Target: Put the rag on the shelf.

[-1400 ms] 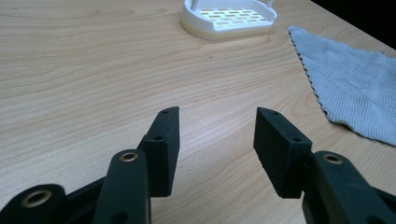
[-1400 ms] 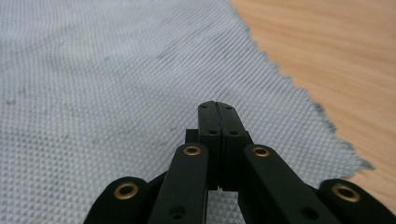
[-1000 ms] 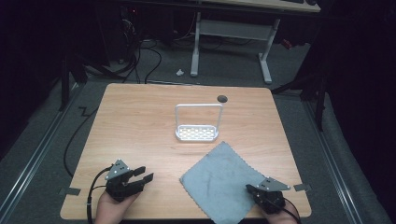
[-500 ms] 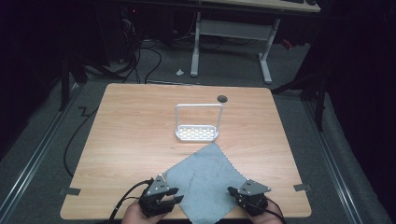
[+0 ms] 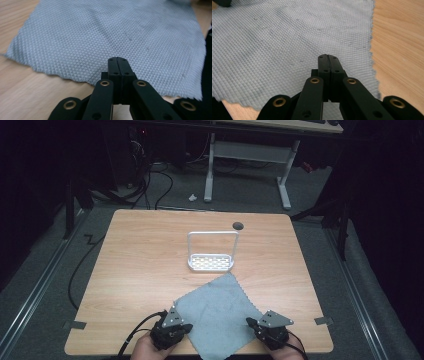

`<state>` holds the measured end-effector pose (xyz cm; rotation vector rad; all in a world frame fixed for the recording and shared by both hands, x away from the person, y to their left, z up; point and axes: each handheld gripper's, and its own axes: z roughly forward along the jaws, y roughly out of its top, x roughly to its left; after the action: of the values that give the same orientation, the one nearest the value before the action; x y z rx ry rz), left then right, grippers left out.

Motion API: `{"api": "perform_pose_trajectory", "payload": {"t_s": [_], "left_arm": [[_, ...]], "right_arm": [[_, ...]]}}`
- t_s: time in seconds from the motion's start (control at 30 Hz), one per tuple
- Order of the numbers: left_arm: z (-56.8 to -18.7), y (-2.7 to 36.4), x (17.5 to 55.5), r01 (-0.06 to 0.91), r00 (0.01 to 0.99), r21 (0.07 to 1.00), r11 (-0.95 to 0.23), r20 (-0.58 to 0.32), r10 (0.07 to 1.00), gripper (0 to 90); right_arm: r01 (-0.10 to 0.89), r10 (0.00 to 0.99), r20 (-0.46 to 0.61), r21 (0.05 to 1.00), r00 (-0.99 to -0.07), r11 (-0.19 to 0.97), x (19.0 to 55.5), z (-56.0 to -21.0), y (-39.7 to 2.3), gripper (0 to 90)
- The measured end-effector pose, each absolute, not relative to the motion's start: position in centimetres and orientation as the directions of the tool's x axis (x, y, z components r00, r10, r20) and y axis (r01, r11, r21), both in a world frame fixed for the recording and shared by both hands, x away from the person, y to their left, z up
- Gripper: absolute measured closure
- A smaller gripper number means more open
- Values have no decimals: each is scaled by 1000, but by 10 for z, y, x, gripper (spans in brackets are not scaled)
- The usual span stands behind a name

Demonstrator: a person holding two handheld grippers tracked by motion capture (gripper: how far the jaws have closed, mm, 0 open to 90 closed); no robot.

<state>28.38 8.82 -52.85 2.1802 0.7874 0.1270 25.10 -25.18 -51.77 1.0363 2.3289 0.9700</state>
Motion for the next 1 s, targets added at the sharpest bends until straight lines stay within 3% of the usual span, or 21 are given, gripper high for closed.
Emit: {"api": "perform_pose_trajectory", "payload": {"t_s": [0.23, 0.53, 1.0], "left_arm": [[-530, 119, 307, 551, 715, 726, -412, -157, 681, 897], [-531, 129, 320, 568, 684, 732, -376, -167, 710, 896], [-530, 125, 301, 542, 740, 726, -424, -174, 649, 869]], "right_arm": [[480, 772, -65, 750, -632, 456, 278, -511, -242, 900], [537, 775, -41, 698, -630, 473, 343, -521, -207, 900], [538, 761, 0, 707, -648, 458, 287, -525, -231, 900]]}}
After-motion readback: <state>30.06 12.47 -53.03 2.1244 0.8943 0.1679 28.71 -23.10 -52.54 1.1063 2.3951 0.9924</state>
